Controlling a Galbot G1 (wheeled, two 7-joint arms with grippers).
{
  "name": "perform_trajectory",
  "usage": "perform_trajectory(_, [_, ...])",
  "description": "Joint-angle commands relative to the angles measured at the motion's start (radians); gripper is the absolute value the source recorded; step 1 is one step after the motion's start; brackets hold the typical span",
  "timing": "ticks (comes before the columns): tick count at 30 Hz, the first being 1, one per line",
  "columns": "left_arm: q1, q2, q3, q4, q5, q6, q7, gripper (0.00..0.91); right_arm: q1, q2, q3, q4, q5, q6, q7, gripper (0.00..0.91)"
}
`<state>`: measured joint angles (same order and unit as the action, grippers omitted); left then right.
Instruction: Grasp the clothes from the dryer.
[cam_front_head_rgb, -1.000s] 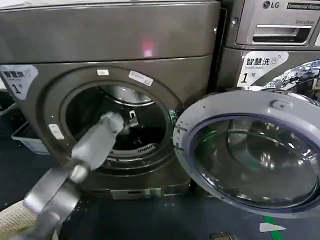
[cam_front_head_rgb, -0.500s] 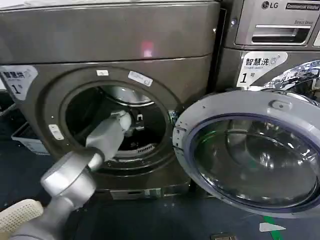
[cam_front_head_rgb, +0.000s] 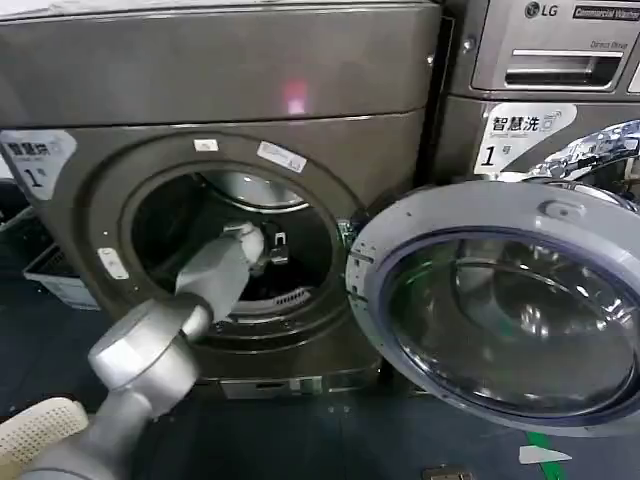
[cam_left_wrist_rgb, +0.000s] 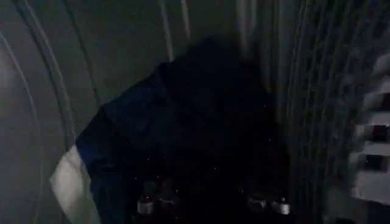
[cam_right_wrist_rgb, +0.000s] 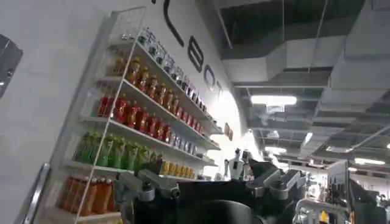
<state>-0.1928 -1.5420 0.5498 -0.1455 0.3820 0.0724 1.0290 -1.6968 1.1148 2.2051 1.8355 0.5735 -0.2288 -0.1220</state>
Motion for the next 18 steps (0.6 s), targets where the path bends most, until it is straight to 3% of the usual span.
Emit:
perform_trajectory(1, [-0.010,0.009,-0.033,-0.016,-0.057,0.005,-0.048,0.000,0.004,0.001,-0.007,0.002,-0.002,0.000,0.000,0.907])
perform_trajectory(7, [0.000,0.042,-0.167,-0.102,-0.144,0.056,-0.159,0.000,0.011,0.001,-0.019,0.005,-0.006,0.001,0.000,0.907])
perform_trajectory(12, [0.094,0.090,-0.411,-0.271,-0.182,0.134,-0.299,0.000,0.016,0.003,-0.030,0.006,-0.016,0.004,0.000,0.907])
perform_trajectory(18, [0.291,0.174,-0.632,-0.610,-0.298,0.244,-0.482,0.000,0.024,0.003,-0.046,0.007,-0.024,0.007,0.001,0.907])
